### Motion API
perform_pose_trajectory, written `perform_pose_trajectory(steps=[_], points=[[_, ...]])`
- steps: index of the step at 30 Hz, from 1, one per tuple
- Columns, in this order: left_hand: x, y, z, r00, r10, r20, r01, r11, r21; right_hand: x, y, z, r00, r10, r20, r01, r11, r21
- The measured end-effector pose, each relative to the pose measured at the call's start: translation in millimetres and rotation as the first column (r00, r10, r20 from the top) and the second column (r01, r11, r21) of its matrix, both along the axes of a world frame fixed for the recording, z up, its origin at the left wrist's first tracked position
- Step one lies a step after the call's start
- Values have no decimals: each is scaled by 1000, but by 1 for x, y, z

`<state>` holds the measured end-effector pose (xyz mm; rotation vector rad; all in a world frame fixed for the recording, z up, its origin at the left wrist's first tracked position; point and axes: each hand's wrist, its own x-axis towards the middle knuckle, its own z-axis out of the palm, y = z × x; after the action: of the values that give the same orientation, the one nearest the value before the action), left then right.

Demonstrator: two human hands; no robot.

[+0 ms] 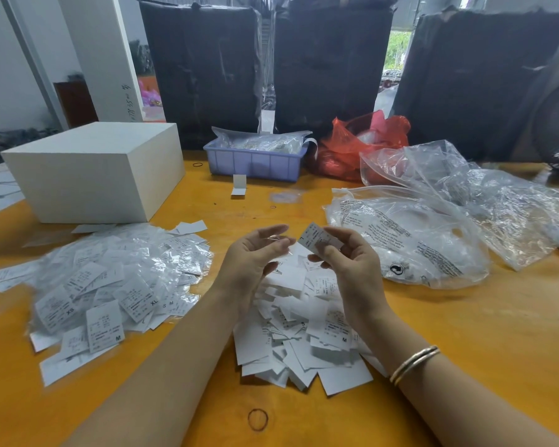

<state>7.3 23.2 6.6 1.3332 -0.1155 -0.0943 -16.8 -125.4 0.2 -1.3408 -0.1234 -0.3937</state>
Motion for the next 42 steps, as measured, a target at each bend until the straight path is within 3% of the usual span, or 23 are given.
perform_pose_trajectory(steps=[10, 15, 20, 26, 39, 42], points=[[-2, -2, 2, 996, 60, 66, -64, 996, 68, 1, 0, 0, 996, -39, 81, 42, 998, -38], [1, -2, -2, 994, 63, 89, -72, 992, 100, 1, 2, -4, 988, -100, 119, 129, 955, -268], [2, 0, -4, 992, 65, 112, -79, 988, 132, 1, 2, -6, 992, -57, 113, 97, 916, -388], [1, -1, -1, 992, 71, 107, -85, 988, 133, 1, 0, -4, 984, -115, 140, 151, 946, -288], [0, -1, -3, 991, 72, 112, -87, 988, 130, 1, 4, -9, 991, 9, 131, 53, 885, -462], [-1, -1, -2, 994, 67, 90, -79, 987, 138, 2, 2, -8, 995, 1, 97, 38, 914, -405]])
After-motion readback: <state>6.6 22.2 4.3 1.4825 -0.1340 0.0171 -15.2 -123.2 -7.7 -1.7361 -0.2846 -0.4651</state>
